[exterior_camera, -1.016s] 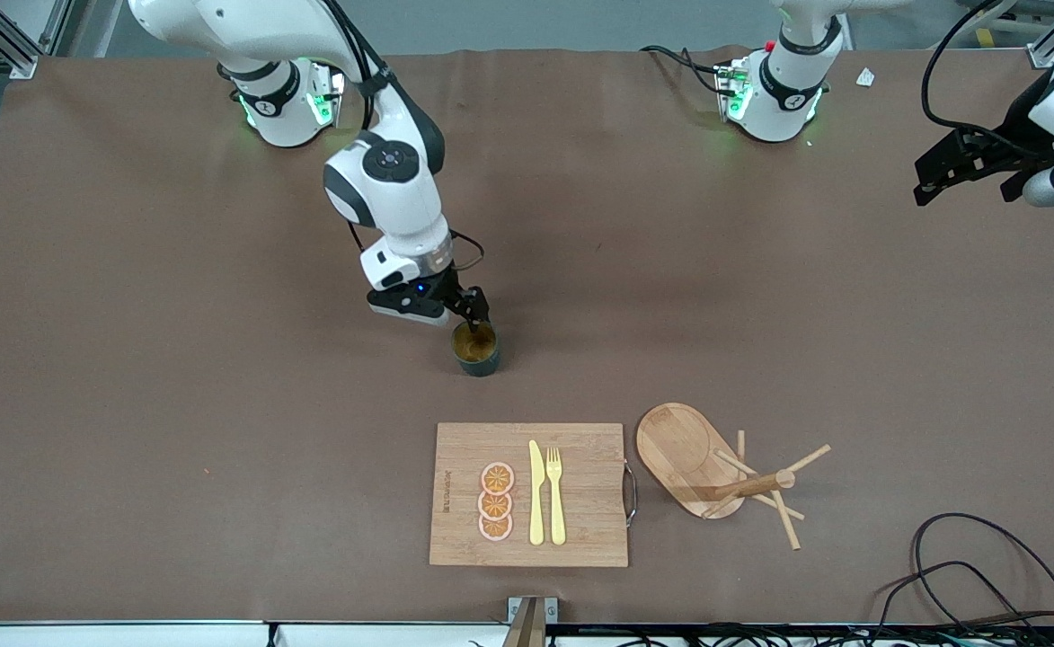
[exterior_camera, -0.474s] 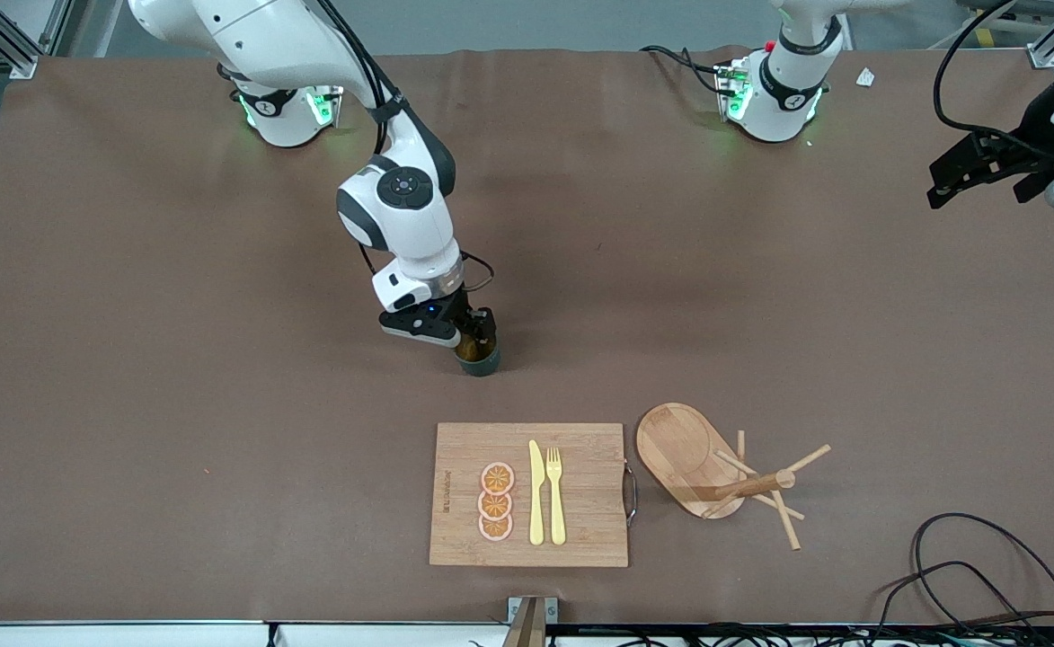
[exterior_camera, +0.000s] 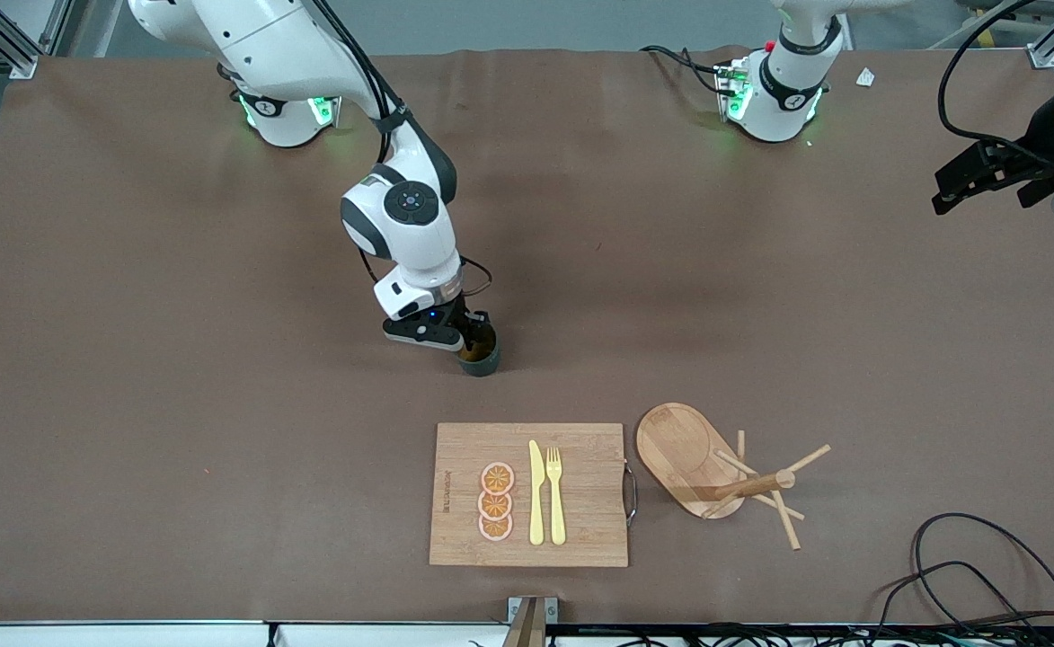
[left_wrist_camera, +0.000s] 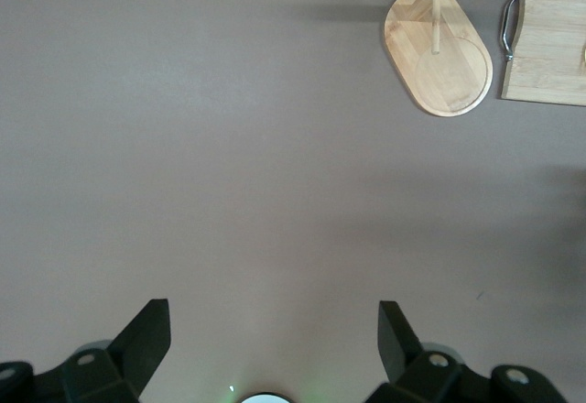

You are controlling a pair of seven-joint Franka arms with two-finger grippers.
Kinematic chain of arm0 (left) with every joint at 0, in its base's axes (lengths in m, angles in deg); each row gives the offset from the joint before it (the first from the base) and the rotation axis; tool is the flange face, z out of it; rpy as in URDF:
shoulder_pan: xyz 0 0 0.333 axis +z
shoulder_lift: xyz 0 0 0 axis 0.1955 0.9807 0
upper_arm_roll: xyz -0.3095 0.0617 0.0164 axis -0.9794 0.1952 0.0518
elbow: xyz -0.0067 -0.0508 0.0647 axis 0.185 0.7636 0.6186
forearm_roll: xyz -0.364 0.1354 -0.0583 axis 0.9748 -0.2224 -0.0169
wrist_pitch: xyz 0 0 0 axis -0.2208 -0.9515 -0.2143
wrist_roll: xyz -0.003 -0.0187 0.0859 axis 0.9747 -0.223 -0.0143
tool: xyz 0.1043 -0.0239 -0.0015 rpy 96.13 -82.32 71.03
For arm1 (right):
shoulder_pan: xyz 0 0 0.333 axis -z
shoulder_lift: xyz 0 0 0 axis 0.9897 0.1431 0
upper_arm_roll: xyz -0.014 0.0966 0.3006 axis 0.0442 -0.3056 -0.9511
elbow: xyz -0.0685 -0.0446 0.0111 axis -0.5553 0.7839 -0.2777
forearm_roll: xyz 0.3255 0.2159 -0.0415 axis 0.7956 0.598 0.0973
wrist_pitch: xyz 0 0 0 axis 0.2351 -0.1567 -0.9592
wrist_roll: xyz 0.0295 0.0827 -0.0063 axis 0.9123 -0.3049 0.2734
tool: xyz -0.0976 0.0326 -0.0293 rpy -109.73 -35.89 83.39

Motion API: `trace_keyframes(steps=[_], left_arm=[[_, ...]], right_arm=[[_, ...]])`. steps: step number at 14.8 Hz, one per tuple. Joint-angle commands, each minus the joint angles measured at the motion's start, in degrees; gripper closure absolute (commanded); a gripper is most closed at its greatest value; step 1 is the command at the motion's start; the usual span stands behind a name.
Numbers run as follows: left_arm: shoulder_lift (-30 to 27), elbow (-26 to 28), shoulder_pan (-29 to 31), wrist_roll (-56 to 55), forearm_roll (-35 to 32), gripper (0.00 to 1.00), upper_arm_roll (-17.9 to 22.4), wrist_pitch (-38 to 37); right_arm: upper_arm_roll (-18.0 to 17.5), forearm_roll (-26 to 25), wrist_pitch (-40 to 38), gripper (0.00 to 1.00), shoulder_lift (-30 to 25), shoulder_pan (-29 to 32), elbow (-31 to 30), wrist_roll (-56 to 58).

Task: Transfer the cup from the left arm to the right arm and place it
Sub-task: 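Close the right gripper on the teal mug rim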

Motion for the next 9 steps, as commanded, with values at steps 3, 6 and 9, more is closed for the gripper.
trace_keyframes(steps=[3, 6, 9], left_arm=[[1.30, -0.74, 0.36, -0.11, 0.56, 0.00, -0.14, 0.10], [1.57, -0.74, 0.36, 0.15, 0.48, 0.00, -0.14, 0.10], [1.83, -0.74, 0.36, -0.03, 0.39, 0.00, -0.14, 0.10]], right_arm=[[-0.39, -1.45, -0.64, 0.73, 0.11, 0.53, 0.69, -0.02], [-0.39, -1.19, -0.55, 0.86, 0.29, 0.53, 0.78, -0.19], [-0.39, -0.92, -0.55, 0.97, 0.46, 0.53, 0.87, -0.20]])
